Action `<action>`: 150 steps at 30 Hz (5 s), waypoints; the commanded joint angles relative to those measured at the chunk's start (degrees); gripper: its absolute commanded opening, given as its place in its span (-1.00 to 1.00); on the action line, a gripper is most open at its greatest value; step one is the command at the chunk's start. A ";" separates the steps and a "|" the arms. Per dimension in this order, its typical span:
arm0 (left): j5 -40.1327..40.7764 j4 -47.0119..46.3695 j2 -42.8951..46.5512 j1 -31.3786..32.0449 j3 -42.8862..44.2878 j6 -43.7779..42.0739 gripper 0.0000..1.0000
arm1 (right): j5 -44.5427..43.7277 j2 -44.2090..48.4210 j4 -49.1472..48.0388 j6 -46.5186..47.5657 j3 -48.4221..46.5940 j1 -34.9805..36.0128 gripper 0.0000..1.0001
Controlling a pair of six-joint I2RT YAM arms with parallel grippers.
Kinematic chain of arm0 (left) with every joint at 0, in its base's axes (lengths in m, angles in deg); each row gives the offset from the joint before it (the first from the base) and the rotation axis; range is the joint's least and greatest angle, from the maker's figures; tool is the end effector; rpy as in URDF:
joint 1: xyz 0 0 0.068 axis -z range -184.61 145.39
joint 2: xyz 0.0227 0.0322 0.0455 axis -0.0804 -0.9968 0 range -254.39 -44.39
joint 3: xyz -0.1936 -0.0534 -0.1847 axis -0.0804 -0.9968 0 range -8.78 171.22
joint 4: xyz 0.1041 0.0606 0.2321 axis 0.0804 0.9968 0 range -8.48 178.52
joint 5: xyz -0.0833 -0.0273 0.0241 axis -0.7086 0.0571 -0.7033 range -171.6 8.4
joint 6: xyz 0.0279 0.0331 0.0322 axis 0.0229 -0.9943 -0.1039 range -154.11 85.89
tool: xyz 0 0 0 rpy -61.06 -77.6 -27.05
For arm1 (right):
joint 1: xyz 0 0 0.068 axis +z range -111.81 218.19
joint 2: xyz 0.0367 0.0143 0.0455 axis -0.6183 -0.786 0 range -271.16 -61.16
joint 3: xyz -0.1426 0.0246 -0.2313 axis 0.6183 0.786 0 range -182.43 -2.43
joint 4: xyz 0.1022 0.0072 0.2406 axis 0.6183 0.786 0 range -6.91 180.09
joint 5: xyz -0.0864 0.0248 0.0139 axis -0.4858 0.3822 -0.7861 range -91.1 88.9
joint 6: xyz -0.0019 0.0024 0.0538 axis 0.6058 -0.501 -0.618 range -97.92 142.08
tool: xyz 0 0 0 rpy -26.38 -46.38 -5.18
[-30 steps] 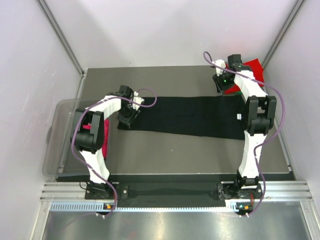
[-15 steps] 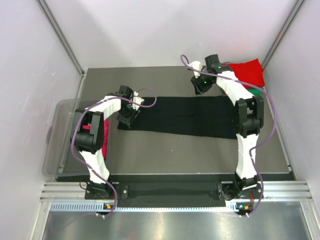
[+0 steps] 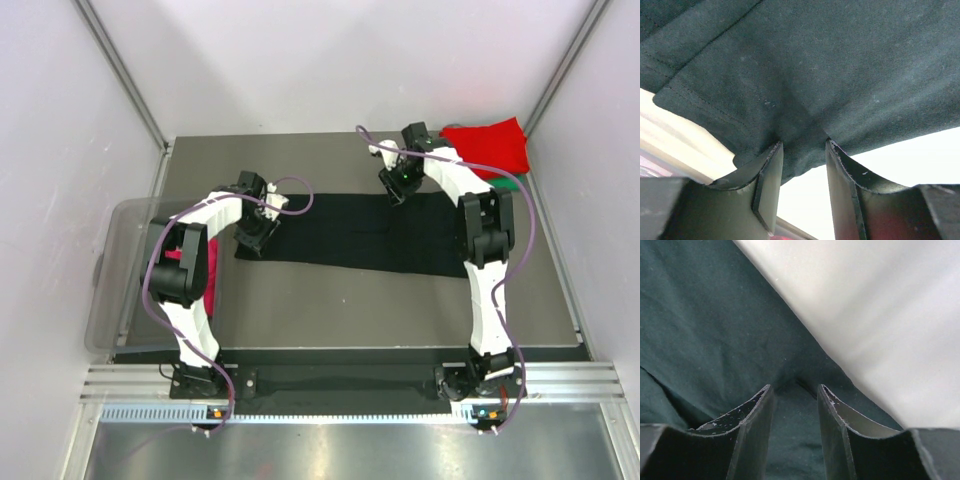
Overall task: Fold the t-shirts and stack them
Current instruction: Fold the tshirt
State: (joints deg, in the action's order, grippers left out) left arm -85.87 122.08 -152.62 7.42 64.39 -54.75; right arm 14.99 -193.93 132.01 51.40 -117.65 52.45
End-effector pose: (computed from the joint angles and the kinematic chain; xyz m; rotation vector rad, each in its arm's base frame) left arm 0.3563 -0.0787 0.1665 0.8246 2.7645 -0.0800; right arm 0.4766 0.1313 0.1915 -1.0696 2.4626 0.3029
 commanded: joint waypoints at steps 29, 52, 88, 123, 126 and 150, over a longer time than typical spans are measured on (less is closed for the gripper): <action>-1.88 0.40 -0.94 0.01 -1.97 0.87 -0.11 | -5.20 7.17 -2.61 1.79 3.07 5.16 -0.98; -3.73 6.37 14.09 0.80 1.80 -9.49 0.00 | -21.19 24.39 -14.12 -2.24 13.00 4.11 -0.05; 10.25 -5.66 1.88 7.22 -6.63 -21.63 -0.07 | 5.35 47.26 -6.30 -8.49 47.54 -28.58 -0.17; 3.04 15.34 24.19 15.73 -19.46 -16.27 -1.00 | 7.20 20.36 -12.27 -10.34 32.26 -32.64 -0.01; 3.22 18.06 26.92 17.50 -21.13 -15.13 -1.00 | 6.14 18.52 -12.63 -10.43 29.97 -31.58 -0.01; 2.78 26.06 34.84 19.17 -23.51 -10.82 -1.00 | 1.31 8.06 -6.13 -7.70 21.97 -23.23 -0.23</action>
State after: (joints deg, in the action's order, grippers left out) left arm -82.22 144.26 -118.47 26.31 39.54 -66.36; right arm 18.84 -184.56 122.94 42.39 -97.35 28.04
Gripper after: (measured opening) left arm 0.023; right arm 0.409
